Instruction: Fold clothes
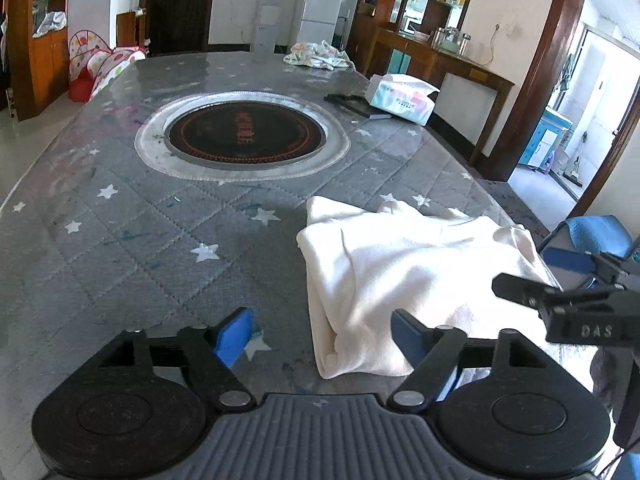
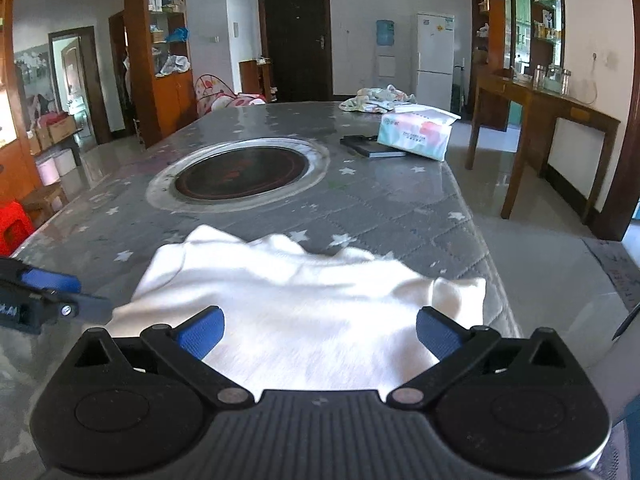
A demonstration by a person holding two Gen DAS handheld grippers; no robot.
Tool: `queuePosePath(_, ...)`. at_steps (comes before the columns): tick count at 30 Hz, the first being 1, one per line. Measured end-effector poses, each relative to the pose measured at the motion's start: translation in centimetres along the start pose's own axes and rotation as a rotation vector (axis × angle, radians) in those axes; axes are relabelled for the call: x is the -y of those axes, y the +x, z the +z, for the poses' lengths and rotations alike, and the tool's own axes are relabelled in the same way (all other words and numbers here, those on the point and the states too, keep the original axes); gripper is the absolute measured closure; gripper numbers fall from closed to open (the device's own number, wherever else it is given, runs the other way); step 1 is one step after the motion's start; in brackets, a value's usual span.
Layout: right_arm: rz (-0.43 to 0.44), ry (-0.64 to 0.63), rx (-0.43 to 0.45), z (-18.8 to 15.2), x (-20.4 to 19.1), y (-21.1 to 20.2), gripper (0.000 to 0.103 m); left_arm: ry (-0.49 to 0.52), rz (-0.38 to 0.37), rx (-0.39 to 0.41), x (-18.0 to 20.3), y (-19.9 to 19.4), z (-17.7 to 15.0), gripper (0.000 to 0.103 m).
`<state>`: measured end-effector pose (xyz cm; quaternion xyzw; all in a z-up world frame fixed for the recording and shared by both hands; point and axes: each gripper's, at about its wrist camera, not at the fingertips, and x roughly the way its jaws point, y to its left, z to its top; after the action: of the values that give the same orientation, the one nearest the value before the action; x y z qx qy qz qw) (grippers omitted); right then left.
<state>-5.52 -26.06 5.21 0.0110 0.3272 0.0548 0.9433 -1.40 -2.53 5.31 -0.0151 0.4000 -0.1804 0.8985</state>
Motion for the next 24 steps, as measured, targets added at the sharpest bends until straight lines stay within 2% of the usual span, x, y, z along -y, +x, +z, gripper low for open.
queuePosePath(4, 0.011, -0.003, -0.008, -0.9, -0.4, -1.0, 0.0, 0.014, 0.006, 0.029, 0.1, -0.9, -0.6, 0.011)
queuePosePath(13, 0.035, 0.004, -0.049, -3.0, -1.3, -2.4, 0.0, 0.024, -0.008, 0.068, 0.4, -2.4, -1.8, 0.0)
queuePosePath(24, 0.051, -0.002, -0.071, -5.0, -2.3, -4.0, 0.0, 0.067, -0.014, 0.111, 1.5, -4.2, -3.3, 0.0)
